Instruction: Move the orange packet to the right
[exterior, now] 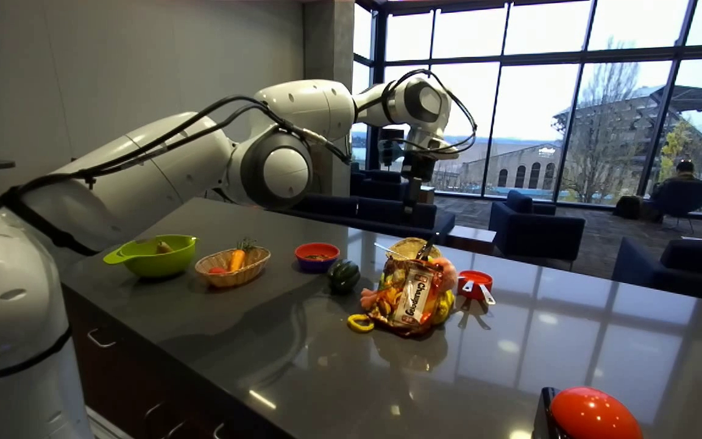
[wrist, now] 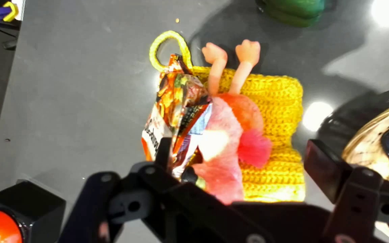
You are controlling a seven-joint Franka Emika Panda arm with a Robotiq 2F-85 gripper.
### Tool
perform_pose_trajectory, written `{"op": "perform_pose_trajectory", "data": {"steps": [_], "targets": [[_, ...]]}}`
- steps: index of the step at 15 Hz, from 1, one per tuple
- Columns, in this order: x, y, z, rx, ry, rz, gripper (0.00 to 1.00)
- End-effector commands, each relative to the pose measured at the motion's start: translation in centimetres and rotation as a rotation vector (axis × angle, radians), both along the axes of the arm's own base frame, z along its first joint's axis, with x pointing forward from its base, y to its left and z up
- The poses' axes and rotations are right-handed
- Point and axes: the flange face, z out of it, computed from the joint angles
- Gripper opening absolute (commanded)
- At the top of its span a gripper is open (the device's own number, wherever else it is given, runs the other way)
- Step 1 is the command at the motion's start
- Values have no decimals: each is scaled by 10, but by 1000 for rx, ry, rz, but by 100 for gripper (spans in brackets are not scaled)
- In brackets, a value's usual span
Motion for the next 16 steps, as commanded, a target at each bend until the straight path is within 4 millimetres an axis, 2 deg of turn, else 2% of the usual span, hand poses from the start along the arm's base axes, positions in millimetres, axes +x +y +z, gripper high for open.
{"op": "perform_pose_trajectory", "data": {"steps": [1,7,13,15,16], "targets": [[7,29,40,53,-97,159,100],[5,87,99,198,-206,437,100],[-20,126,150,379,-269,721,100],[-31,135,159,443,-263,815,100],[-18,130,146,382,-260,740,100]]}}
